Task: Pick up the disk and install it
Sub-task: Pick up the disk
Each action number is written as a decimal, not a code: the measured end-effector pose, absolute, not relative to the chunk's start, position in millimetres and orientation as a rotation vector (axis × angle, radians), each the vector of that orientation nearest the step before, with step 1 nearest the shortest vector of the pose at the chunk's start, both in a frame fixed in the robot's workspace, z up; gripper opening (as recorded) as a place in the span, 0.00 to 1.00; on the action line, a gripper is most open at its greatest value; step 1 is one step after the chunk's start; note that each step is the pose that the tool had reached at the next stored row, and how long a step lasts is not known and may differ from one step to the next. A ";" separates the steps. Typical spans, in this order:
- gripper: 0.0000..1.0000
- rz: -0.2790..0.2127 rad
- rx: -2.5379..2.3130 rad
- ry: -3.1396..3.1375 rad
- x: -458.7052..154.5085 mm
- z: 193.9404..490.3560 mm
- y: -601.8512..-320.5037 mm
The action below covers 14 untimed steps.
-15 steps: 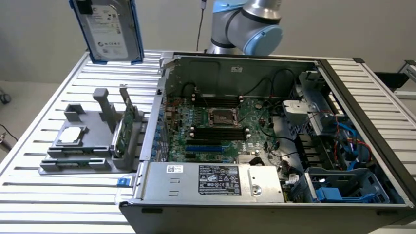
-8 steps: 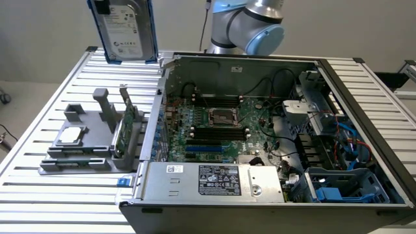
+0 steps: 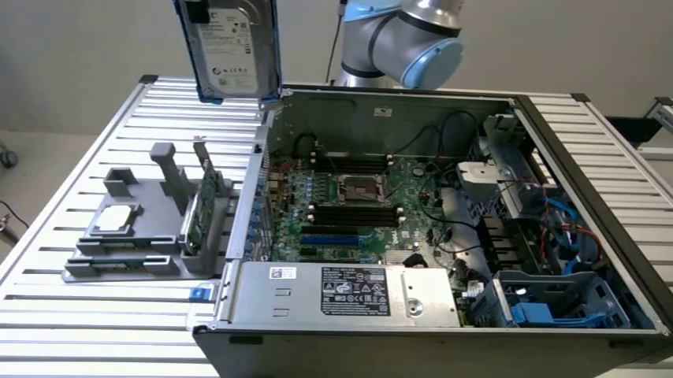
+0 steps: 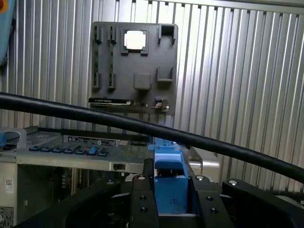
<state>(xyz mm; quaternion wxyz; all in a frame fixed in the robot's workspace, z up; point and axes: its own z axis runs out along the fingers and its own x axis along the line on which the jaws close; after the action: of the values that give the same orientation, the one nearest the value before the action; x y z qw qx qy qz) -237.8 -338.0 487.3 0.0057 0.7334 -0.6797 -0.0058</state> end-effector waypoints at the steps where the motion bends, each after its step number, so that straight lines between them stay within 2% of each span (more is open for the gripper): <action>1: 0.33 -0.018 2.296 -2.127 -233.3 487.5 -338.6; 14: 0.33 -0.017 2.297 -2.129 -186.6 485.4 -359.3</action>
<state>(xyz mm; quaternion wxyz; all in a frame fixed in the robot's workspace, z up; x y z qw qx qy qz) -186.6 -359.3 485.4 0.0050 0.7334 -0.6797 -0.0053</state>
